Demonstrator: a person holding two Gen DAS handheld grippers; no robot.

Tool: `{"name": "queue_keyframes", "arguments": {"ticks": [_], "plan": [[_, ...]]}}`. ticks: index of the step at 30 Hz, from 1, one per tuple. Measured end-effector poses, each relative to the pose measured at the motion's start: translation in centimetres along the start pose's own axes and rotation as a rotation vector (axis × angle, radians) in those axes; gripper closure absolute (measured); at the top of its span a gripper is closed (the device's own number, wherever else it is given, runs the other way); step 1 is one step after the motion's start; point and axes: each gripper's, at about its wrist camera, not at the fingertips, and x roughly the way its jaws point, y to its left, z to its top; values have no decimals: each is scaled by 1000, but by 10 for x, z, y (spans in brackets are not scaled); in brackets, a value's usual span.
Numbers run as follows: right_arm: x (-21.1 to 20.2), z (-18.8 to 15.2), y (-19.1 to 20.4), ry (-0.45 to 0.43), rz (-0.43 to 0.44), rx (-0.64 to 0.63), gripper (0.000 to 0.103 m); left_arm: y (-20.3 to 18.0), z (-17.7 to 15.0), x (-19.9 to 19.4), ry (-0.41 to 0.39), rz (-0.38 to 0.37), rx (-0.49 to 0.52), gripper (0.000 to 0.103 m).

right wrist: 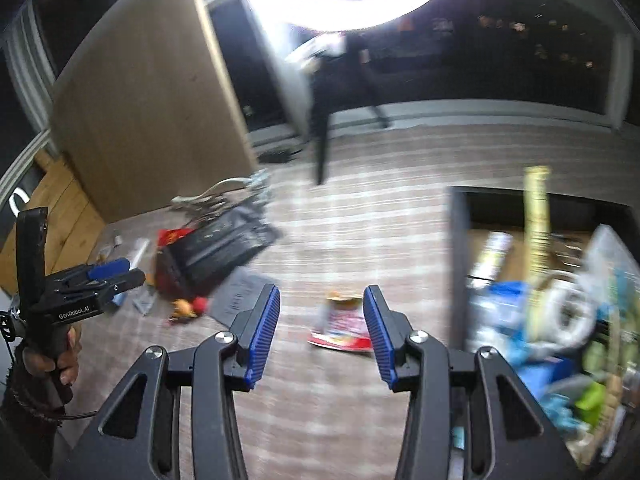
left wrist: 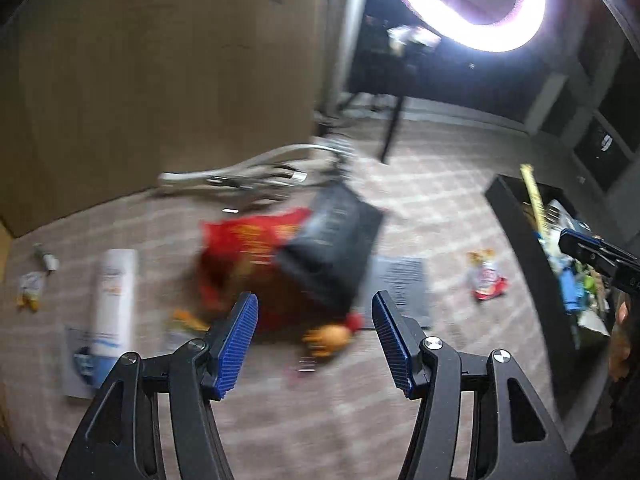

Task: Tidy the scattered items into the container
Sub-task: 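Reach the left gripper to the red pouch while the right reaches the black packet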

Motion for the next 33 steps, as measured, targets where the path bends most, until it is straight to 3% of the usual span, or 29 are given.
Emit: {"name": "queue_keyframes", "arguments": {"ticks": [6,17,21,26,28,33], "plan": [[53,9,37,105,142,-3,60,40,-7,-3,5,1,-31,47],[118,19,52,204,231,88,60,-2,35,21,21,-20,220,48],[127,23,47,221,248,136,60,20,43,33,50,-22,163,48],[146,28,43,261,277,213,60,70,44,52,110,-60,-30,53],[156,27,43,284,303,245,60,77,43,59,132,-67,-54,58],[175,24,46,324,341,293,60,78,37,73,167,-103,-74,58]]}}
